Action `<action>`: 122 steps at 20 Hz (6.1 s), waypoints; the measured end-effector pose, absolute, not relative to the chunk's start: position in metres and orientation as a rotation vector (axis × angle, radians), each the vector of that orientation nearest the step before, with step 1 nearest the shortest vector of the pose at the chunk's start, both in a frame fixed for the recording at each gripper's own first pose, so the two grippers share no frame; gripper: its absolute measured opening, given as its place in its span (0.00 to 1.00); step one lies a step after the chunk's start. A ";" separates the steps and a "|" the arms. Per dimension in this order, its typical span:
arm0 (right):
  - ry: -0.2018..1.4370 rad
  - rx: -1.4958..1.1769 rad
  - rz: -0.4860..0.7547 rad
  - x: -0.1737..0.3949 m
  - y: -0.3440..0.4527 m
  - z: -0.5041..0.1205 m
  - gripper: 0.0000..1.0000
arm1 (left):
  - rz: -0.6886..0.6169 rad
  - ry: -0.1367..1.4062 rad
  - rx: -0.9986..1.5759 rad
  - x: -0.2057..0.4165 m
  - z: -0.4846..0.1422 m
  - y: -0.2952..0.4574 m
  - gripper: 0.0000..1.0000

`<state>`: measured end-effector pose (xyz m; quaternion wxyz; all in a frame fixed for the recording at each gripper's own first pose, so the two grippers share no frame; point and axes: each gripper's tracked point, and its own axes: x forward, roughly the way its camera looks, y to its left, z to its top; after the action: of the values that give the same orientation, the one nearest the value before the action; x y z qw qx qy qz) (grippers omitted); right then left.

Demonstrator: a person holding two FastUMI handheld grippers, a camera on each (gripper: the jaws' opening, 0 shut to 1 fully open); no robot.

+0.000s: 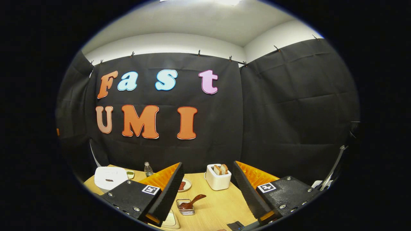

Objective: Close the left gripper, press the button to open the rice cooker; take a wooden spoon from the chopstick holder with the right hand, scoop a spoonful of rice and pour it into the rice cooker, then put the wooden spoon back into the chopstick holder.

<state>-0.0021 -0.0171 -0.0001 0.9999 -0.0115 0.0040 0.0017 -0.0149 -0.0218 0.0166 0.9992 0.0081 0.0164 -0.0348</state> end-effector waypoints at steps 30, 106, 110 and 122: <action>0.112 -0.065 -0.131 -0.007 -0.088 -0.031 1.00 | -0.382 0.514 0.047 0.148 -0.185 -0.200 0.04; 0.624 0.677 0.111 0.158 0.051 -0.311 0.16 | 0.162 0.086 -0.011 0.018 -0.016 -0.032 0.89; 0.561 0.663 0.122 0.161 0.051 -0.288 0.10 | 0.197 0.051 0.006 0.001 -0.013 -0.029 0.93; 0.342 0.412 0.214 0.080 0.080 -0.153 0.08 | 0.069 -0.005 -0.036 0.016 0.021 -0.017 1.00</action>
<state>0.0800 0.0801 -0.1529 0.9588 0.2029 0.1684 0.1054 0.0161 -0.0171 0.0207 0.9993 -0.0178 -0.0023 0.0343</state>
